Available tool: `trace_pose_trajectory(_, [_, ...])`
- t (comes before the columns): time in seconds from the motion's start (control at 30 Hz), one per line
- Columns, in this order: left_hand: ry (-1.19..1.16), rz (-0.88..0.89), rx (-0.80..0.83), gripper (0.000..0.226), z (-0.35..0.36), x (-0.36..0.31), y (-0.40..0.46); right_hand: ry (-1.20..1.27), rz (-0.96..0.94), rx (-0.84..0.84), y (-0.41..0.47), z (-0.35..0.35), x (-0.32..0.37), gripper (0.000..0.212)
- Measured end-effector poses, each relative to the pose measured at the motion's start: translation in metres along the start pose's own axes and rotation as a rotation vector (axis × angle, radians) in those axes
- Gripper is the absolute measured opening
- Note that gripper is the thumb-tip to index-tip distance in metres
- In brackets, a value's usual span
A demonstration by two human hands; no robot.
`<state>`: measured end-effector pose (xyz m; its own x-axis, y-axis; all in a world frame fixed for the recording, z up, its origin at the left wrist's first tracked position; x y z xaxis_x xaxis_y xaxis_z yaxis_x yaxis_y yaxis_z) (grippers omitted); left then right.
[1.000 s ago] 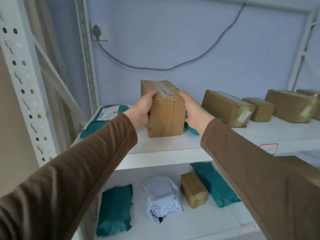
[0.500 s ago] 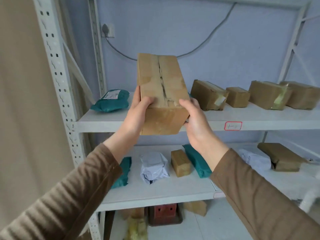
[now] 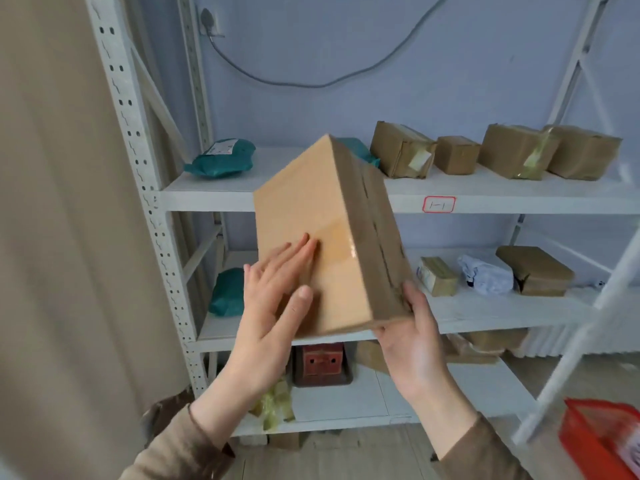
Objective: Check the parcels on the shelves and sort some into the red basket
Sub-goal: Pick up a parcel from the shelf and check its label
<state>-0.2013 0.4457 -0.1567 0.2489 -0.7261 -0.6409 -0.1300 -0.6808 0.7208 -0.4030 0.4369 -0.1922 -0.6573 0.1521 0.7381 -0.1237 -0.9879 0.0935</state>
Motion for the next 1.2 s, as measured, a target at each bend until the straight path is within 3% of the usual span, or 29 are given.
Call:
trace_pose_trajectory(0.27, [-0.007,-0.045,0.065,0.047,0.001,-0.008,-0.020,0.095,0.196,-0.046,-0.021,-0.033,-0.021,0.062])
trace_pose_trajectory(0.57, [-0.232,-0.520,0.154,0.039,-0.004,0.030,-0.003,-0.556,0.035,-0.048,-0.012,0.010,0.018,0.059])
trace_pose_trajectory(0.7, [-0.302,-0.668,0.044,0.063,0.001,0.056,0.008,-0.799,-0.146,0.020,-0.014,0.027,0.028,0.030])
trace_pose_trajectory(0.73, [-0.321,-0.659,0.091,0.075,0.001,0.059,0.009,-0.875,-0.219,0.035,-0.017,0.031,0.028,0.032])
trace_pose_trajectory(0.83, [-0.516,-0.635,0.206,0.094,0.003,0.060,0.004,-1.204,-0.463,0.063,-0.021,0.033,0.015,0.072])
trace_pose_trajectory(0.97, [-0.806,-0.780,0.118,0.078,0.012,0.062,-0.003,-1.579,-0.730,-0.045,-0.025,0.048,0.000,0.092])
trace_pose_trajectory(1.1, [-0.842,-0.809,0.033,0.057,0.019,0.076,-0.015,-1.648,-0.788,0.006,-0.025,0.058,-0.006,0.088])
trace_pose_trajectory(1.2, [-0.854,-0.772,-0.024,0.050,0.016,0.086,-0.018,-1.287,-0.710,0.108,-0.014,0.045,-0.008,0.073])
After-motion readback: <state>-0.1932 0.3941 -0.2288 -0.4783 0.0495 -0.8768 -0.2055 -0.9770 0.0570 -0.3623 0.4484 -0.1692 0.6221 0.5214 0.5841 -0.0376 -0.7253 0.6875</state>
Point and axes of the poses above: each hand's wrist, its own y-axis towards the middle knuckle, its own z-axis out of the palm, x = y × z, the point moved 3 cm from there along y, towards the middle knuckle
